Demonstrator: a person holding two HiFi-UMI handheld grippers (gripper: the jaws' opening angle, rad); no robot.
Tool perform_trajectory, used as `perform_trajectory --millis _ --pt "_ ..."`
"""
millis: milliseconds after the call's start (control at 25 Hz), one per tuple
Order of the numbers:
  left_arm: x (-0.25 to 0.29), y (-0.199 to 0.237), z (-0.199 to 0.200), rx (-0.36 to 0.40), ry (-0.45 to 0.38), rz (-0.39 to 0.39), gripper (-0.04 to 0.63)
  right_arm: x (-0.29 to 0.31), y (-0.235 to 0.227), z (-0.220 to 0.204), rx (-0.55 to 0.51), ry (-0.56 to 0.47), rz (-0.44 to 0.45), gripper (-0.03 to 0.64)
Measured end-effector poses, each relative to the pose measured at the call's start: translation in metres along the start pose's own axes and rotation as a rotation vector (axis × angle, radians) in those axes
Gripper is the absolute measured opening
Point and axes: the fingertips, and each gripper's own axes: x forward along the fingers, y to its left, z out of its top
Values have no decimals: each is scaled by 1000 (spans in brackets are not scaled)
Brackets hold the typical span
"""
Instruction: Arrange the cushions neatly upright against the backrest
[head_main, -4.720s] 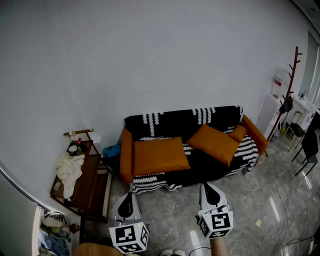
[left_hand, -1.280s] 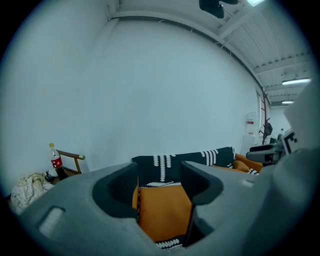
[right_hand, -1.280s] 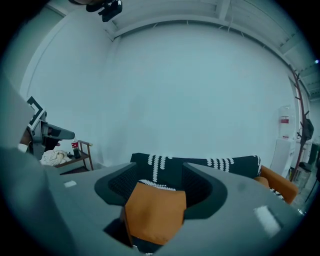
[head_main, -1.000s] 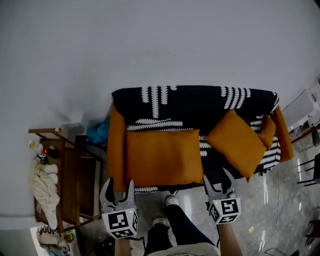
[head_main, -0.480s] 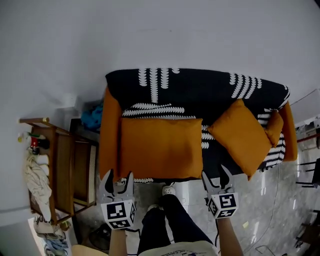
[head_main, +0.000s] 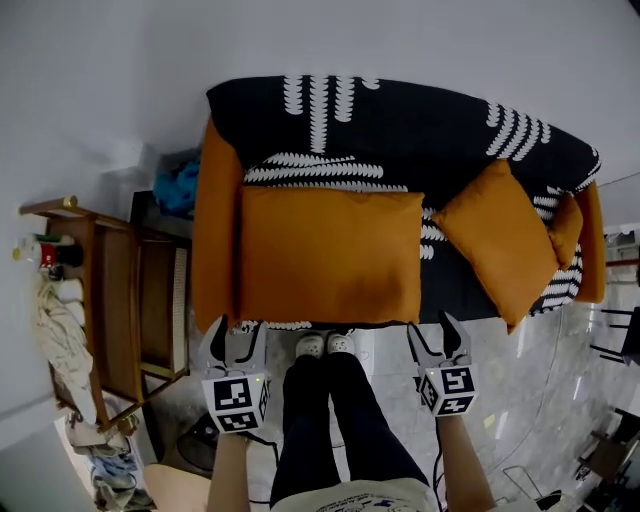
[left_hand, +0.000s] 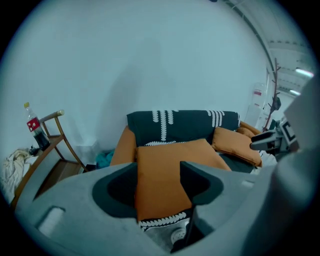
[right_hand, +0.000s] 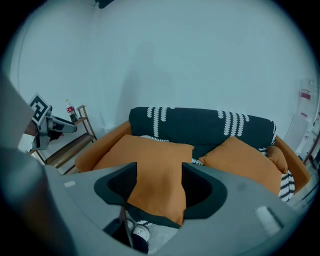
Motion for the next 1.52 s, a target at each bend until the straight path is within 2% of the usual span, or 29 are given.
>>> perform_trajectory --millis 400,720,960,1200,1520 --pt "44 20 -93 12 161 -61 272 39 -1 -74 36 124 -43 287" --pt "84 31 -152 1 230 -72 272 77 -15 -150 55 262 -81 288" --pt "108 27 -190 53 300 -85 272 91 -35 -192 45 343 -96 288" --pt "128 33 -220 42 361 -51 272 104 -45 -216 20 374 -100 288" --pt "145 43 -249 64 415 3 282 118 -56 -237 22 395 -117 302"
